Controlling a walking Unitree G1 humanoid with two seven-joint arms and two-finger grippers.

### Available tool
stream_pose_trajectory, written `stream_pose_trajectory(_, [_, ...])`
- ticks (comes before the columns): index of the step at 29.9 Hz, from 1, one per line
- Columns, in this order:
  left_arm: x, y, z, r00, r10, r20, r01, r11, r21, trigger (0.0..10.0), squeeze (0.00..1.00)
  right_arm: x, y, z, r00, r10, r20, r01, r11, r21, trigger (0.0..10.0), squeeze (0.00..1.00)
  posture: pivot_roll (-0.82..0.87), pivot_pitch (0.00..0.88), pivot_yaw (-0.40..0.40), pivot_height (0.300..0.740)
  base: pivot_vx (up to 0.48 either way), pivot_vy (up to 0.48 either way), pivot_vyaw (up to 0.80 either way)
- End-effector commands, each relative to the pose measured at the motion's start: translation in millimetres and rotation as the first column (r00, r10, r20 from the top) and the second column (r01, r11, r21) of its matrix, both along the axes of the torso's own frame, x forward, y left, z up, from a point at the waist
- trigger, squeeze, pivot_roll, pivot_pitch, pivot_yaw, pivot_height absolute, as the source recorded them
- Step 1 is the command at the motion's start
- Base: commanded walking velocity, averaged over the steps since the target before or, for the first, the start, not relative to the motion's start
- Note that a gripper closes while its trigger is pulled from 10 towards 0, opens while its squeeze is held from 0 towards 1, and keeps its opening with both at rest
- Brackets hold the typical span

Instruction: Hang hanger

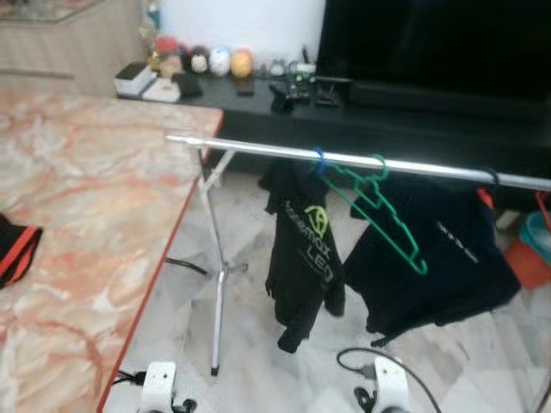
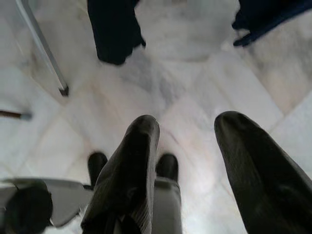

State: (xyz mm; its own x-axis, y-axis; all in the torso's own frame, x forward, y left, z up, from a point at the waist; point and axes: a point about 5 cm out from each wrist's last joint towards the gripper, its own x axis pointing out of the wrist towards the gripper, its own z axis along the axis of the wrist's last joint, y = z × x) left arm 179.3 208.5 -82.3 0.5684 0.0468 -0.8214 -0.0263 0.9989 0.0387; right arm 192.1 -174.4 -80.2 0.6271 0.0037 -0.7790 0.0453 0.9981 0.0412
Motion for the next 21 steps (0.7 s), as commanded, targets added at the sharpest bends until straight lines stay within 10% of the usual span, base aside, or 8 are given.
stream_pose_trajectory(1, [-0.3,-1.2,-1,1.0,-0.007,-0.007,0.007,1.0,0.002,10.0,0.0,34.1,-6.9,21,0.99,-0.013,0.138,0.014,1.0,-0.001,10.0,0.0,-0.01,0.0,-0.026,0.74,0.0,0.0,0.0])
stream_pose_trajectory(21, [-10.6,10.0,-3,1.0,0.015,-0.027,-0.015,1.0,0.001,10.0,0.0,83.7,-9.1,61,0.932,-0.084,0.352,0.063,0.995,0.071,10.0,0.0,-0.01,0.0,-0.024,0.74,0.0,0.0,0.25])
